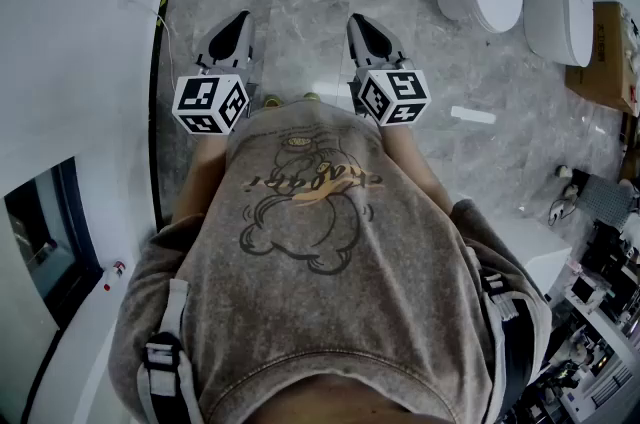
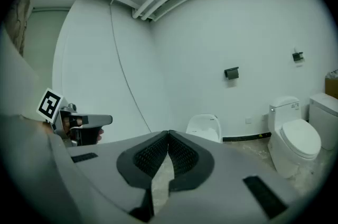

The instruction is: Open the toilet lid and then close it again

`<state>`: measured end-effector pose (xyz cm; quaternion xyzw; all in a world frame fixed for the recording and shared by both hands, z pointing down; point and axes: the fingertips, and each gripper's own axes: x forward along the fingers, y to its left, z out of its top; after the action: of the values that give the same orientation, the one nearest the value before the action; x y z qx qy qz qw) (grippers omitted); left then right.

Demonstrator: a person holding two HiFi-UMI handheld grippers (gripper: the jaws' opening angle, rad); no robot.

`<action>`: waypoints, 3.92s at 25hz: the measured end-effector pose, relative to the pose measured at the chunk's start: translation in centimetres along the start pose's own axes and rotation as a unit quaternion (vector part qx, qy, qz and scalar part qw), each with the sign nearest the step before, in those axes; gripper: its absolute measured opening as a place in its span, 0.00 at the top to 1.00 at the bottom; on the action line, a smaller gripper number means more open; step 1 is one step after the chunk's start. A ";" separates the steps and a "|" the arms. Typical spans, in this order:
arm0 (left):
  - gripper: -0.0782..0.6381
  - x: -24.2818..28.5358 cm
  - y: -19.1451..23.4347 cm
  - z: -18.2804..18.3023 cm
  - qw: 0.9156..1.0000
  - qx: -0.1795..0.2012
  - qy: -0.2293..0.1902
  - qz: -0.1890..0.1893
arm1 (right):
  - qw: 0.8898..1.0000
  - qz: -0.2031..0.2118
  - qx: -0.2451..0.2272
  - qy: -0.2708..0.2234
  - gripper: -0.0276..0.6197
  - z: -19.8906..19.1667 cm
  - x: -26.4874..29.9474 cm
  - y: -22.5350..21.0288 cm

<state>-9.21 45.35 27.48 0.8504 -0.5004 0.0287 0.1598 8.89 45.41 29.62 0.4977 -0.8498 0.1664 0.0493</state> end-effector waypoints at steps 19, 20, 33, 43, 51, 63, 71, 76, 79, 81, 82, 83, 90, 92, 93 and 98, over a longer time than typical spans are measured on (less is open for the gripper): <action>0.88 4.4 0.3 -1.5 1.000 -0.005 -0.006 0.026 | 0.999 0.033 -0.010 0.004 0.91 -0.6 2.8 -3.8; 0.88 4.8 0.9 -1.5 1.000 -0.005 -0.005 0.027 | 0.999 0.031 -0.009 0.004 0.91 -0.6 3.4 -3.9; 0.88 17.4 11.9 -3.3 0.999 -0.005 0.052 0.003 | 0.999 0.005 0.003 0.051 0.91 -2.9 19.2 -7.9; 0.88 28.7 20.0 -12.8 0.991 -0.012 0.131 -0.007 | 0.993 -0.009 0.035 0.113 0.91 -12.1 31.8 -14.7; 0.88 36.5 25.5 -23.4 0.984 -0.017 0.180 -0.011 | 0.984 -0.001 0.051 0.171 0.91 -23.7 41.4 -18.2; 0.88 42.2 30.0 -37.4 0.973 -0.028 0.229 -0.020 | 0.975 -0.034 0.078 0.207 0.91 -35.6 47.7 -21.6; 0.88 43.9 32.0 -40.1 0.968 -0.027 0.247 -0.014 | 0.974 -0.031 0.075 0.210 0.91 -37.5 50.0 -21.9; 0.88 44.3 32.2 -40.3 0.968 -0.026 0.248 -0.013 | 0.974 -0.029 0.075 0.210 0.91 -37.8 49.9 -22.1; 0.88 44.5 32.2 -40.3 0.968 -0.028 0.247 -0.012 | 0.974 -0.030 0.078 0.209 0.92 -37.8 50.0 -22.2; 0.88 44.4 32.2 -40.2 0.969 -0.028 0.247 -0.011 | 0.974 -0.032 0.081 0.207 0.91 -37.7 50.0 -22.2; 0.88 44.4 32.2 -40.0 0.969 -0.030 0.246 -0.012 | 0.975 -0.033 0.083 0.206 0.92 -37.6 50.0 -22.1; 0.88 44.4 32.2 -39.9 0.969 -0.033 0.246 -0.013 | 0.975 -0.034 0.085 0.204 0.92 -37.4 50.0 -22.1; 0.88 43.9 31.7 -37.1 0.969 -0.036 0.243 -0.018 | 0.977 -0.031 0.088 0.191 0.92 -34.8 49.6 -21.4; 0.88 43.8 31.2 -35.7 0.969 -0.040 0.241 -0.019 | 0.978 -0.032 0.089 0.188 0.92 -33.3 49.1 -21.3; 0.88 43.7 30.9 -34.8 0.970 -0.039 0.241 -0.020 | 0.978 -0.033 0.089 0.187 0.92 -32.5 48.9 -21.2; 0.88 43.4 29.9 -29.7 0.970 -0.038 0.238 -0.025 | 0.980 -0.040 0.091 0.170 0.92 -27.4 48.2 -20.6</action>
<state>-10.01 4.33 71.94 0.8245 -0.4276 0.2076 0.3070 0.28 5.26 72.18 0.4977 -0.7899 0.3232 0.1545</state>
